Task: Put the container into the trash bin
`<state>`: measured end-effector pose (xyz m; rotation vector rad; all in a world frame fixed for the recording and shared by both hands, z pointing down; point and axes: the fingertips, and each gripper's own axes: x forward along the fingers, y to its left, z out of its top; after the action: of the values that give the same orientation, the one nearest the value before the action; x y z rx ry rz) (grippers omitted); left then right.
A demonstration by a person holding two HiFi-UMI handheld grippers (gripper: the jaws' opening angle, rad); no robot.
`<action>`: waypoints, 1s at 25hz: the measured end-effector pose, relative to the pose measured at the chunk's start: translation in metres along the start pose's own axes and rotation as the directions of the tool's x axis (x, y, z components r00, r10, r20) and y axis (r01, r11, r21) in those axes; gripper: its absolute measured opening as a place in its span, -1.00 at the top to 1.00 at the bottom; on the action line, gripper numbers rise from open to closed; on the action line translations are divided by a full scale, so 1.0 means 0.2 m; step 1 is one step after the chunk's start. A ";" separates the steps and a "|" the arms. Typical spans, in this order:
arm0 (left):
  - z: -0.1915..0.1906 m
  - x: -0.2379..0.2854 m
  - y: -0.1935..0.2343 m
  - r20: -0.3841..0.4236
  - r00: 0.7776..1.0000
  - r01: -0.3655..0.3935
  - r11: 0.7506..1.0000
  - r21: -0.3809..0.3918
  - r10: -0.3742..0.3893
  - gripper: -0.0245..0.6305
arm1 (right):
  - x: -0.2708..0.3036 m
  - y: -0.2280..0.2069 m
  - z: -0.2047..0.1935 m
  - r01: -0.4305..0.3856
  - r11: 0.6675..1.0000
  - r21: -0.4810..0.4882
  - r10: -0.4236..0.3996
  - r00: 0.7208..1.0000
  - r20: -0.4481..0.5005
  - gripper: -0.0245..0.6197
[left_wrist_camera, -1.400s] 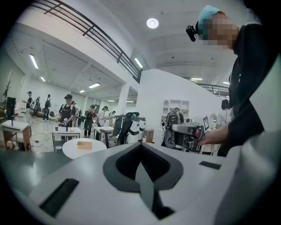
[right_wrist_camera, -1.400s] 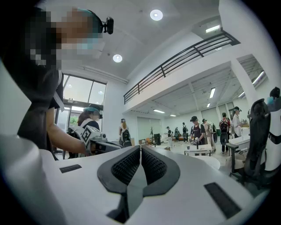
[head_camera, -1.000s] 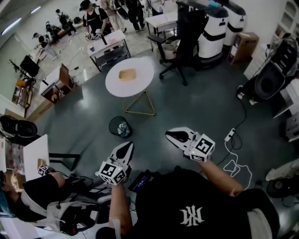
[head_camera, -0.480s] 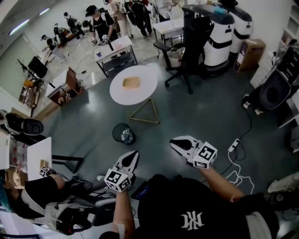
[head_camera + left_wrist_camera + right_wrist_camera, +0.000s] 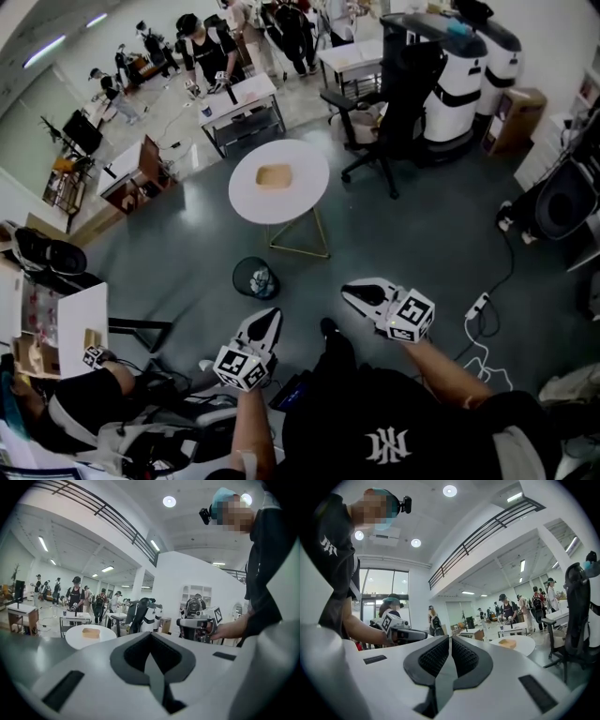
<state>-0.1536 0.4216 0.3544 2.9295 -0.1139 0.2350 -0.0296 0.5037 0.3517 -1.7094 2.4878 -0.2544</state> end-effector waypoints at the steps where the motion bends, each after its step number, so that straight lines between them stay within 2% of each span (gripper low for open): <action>1: 0.00 0.03 0.04 0.002 1.000 0.001 1.000 -0.001 -0.001 0.93 | 0.04 -0.04 0.01 -0.001 1.000 0.000 0.001 1.000 -0.003 0.79; 6: 0.01 0.17 0.30 0.001 1.000 -0.007 1.000 -0.004 0.007 0.93 | 0.25 -0.23 0.05 -0.004 1.000 -0.011 0.004 1.000 -0.022 0.79; 11: 0.11 0.28 0.58 0.013 1.000 -0.016 0.999 -0.028 0.017 0.93 | 0.50 -0.41 0.10 -0.024 0.999 0.029 0.026 0.998 -0.058 0.79; 14: 0.13 0.31 0.74 0.025 1.000 -0.013 0.999 -0.046 0.014 0.93 | 0.63 -0.44 0.08 -0.047 0.997 0.067 0.053 0.994 -0.094 0.79; 18: 0.25 0.40 0.93 0.033 0.999 -0.030 0.999 -0.040 0.031 0.93 | 0.79 -0.57 0.11 -0.058 0.997 0.049 0.065 0.987 -0.149 0.79; 25: 0.30 0.52 1.19 -0.016 1.000 0.002 1.000 0.007 -0.002 0.93 | 1.05 -0.77 0.22 -0.045 0.998 0.032 0.048 0.993 -0.108 0.79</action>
<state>-0.0640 0.1704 0.3593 2.9343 -0.1082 0.2590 0.0438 0.2512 0.3405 -1.6673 2.5821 -0.3877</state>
